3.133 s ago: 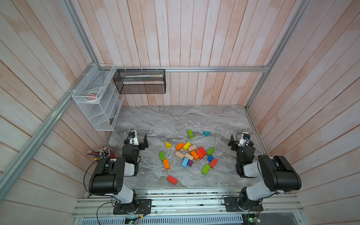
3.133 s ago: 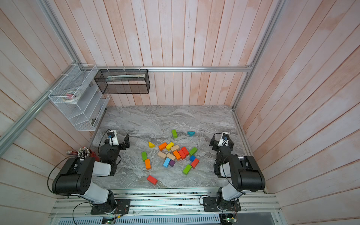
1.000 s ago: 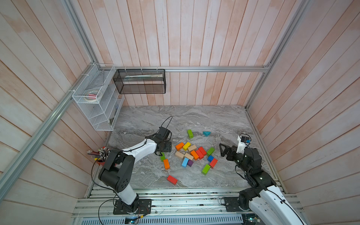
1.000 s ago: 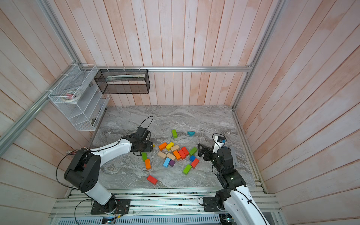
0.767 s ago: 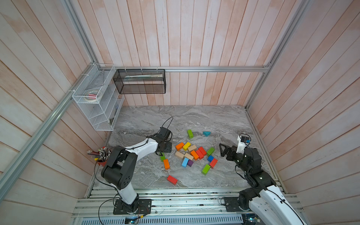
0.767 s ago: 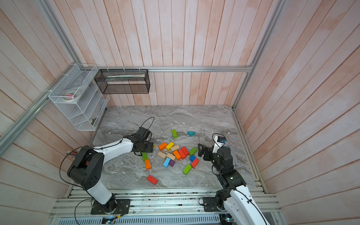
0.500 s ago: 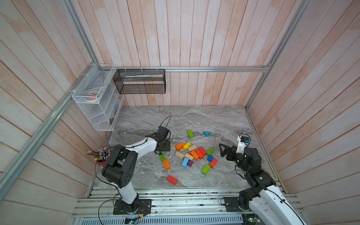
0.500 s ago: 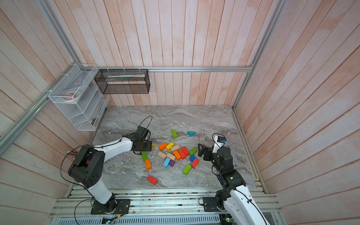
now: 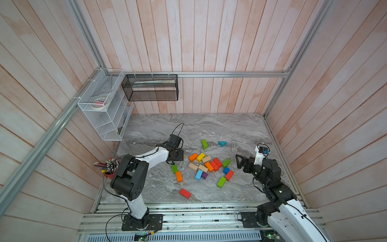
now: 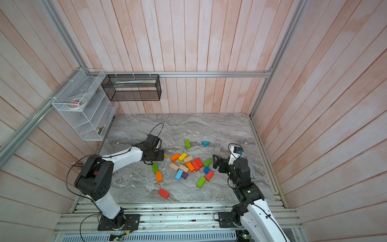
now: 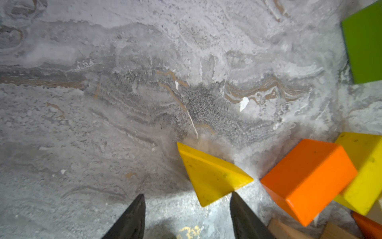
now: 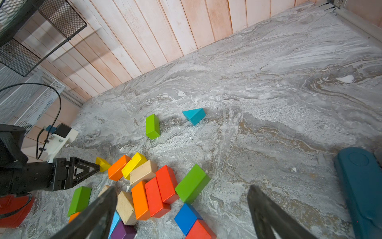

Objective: Assemble a heart with building blocks
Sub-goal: Adjust the building block at the center of the board.

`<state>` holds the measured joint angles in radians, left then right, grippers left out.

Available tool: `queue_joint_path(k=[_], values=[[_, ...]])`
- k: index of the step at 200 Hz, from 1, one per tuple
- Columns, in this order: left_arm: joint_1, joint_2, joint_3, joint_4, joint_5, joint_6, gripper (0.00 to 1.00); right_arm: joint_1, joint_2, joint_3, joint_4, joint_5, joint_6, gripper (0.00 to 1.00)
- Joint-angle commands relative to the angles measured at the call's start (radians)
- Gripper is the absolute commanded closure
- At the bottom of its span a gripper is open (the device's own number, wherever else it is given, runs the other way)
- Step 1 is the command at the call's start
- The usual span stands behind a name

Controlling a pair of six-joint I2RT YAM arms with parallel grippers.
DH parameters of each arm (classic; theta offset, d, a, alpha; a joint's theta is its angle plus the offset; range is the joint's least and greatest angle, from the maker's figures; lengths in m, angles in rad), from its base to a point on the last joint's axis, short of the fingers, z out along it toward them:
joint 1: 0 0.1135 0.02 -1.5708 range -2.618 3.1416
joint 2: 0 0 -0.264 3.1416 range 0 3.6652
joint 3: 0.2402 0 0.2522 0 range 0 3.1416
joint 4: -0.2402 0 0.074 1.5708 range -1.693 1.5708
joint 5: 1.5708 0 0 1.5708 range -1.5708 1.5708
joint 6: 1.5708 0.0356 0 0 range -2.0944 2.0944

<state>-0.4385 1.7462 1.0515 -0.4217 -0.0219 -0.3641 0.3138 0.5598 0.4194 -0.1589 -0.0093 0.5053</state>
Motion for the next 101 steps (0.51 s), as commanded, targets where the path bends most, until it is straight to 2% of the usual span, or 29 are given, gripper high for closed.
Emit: queue_joint_path(k=[1,101], values=[[0.002,0.028,0.029,0.016,0.014,-0.005,0.34,0.005,-0.007,-0.005,-0.021,0.000,0.009,0.02],[0.009,0.034,0.050,0.018,0.023,-0.024,0.37,0.004,-0.003,-0.002,-0.024,0.000,0.007,0.02]])
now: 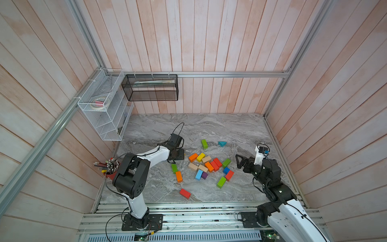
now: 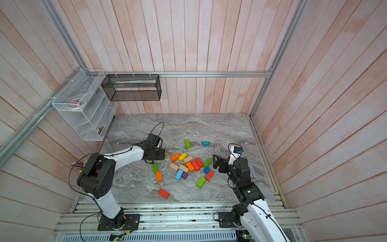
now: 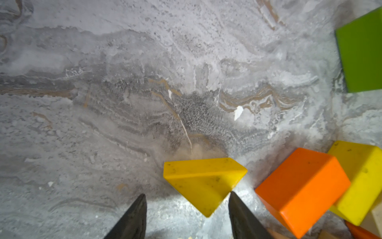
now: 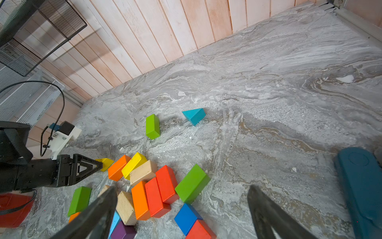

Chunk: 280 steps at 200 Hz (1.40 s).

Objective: Assemble a heart with building blocks
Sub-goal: Adjust the building block at the center of the board, then pick up the building block from the center of the board.

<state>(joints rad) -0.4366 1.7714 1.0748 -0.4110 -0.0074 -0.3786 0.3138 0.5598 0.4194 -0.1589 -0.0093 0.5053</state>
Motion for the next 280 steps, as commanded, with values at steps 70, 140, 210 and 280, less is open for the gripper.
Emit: queue_joint_path(k=[70,140,210,280], values=[[0.007,-0.139,-0.020,-0.050,0.032,-0.013,0.36,0.007,0.033,0.027,0.026,-0.033,0.035,0.02],[0.032,-0.412,0.008,-0.158,0.162,0.045,0.34,0.134,0.250,0.160,0.076,-0.003,0.042,0.04],[0.048,-0.675,0.049,-0.216,0.305,0.236,0.30,0.358,0.610,0.387,0.083,0.064,0.228,0.10],[0.048,-0.939,-0.119,-0.118,0.233,0.296,0.17,0.458,1.020,0.688,-0.016,0.049,0.118,0.24]])
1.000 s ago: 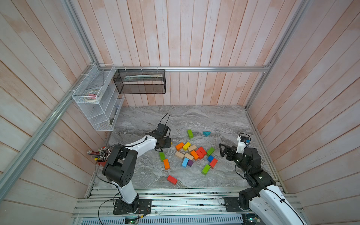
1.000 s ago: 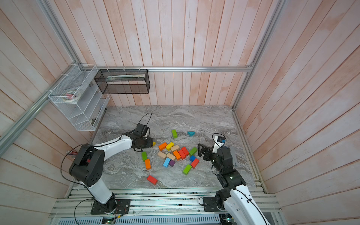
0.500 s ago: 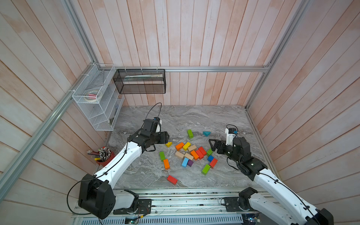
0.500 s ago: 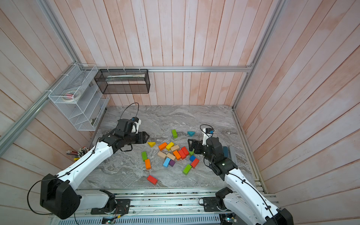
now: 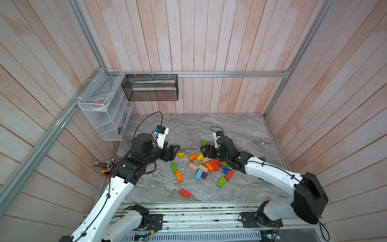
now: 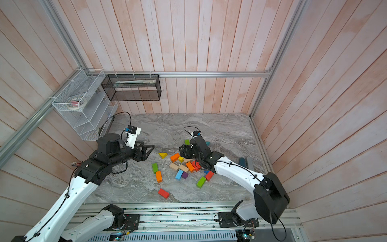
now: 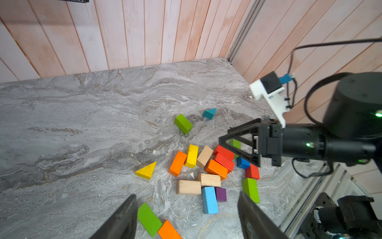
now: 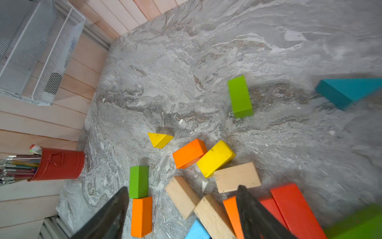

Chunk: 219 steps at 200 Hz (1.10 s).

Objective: Assemble a heart with building blocks
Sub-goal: Pick up the building block from the center of the board.

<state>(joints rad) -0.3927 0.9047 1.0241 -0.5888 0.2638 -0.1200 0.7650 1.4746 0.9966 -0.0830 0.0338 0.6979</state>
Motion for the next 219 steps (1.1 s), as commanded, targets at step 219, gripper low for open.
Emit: queue_joint_path(k=[219], values=[[0.000,-0.064,-0.183,0.168,0.238,0.036,0.00,0.067,0.435,0.194,0.072,-0.199,0.141,0.31]])
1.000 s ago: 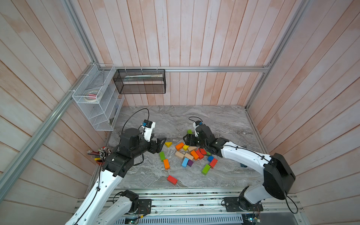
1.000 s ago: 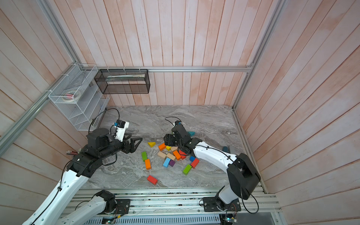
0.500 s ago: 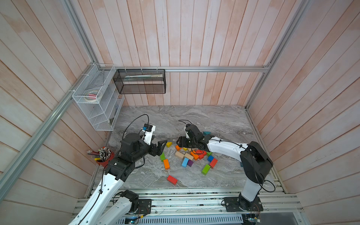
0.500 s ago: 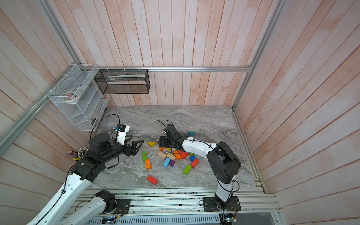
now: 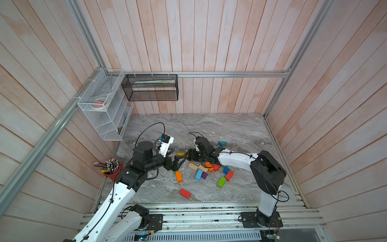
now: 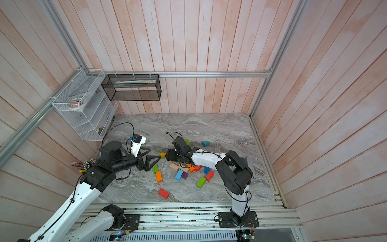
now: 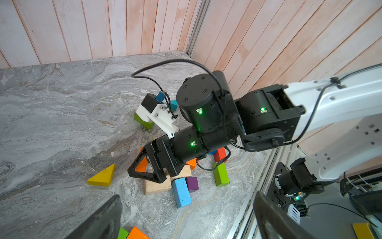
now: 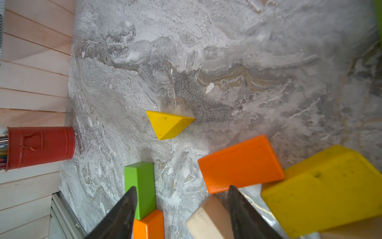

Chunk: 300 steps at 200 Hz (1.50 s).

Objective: Assemble a heart with building blocks
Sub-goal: Pick up the building block from the center of the board.

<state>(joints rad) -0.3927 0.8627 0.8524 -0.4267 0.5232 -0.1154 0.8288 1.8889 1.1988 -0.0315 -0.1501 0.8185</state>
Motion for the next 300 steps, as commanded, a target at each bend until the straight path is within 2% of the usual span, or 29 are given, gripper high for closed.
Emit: queue_joint_path(k=[1,25,123,197,275,300], values=[[0.000,-0.023,-0.012,0.004,-0.024,0.032,0.00,0.003,0.022,-0.009,0.020,-0.016,0.020,0.31],[0.001,-0.046,-0.014,-0.019,-0.060,0.071,0.00,0.009,0.024,-0.010,0.011,-0.013,0.028,0.31],[0.000,-0.049,-0.030,0.005,0.018,0.083,0.00,0.023,0.001,-0.088,0.024,0.030,0.055,0.31],[0.000,-0.048,-0.033,0.009,0.029,0.083,0.00,-0.020,0.087,0.069,-0.084,0.133,-0.005,0.27],[0.001,-0.051,-0.033,0.009,0.028,0.083,0.00,-0.031,0.208,0.283,-0.297,0.219,-0.151,0.38],[0.000,-0.051,-0.033,0.008,0.028,0.082,0.00,-0.026,0.214,0.290,-0.311,0.221,-0.157,0.46]])
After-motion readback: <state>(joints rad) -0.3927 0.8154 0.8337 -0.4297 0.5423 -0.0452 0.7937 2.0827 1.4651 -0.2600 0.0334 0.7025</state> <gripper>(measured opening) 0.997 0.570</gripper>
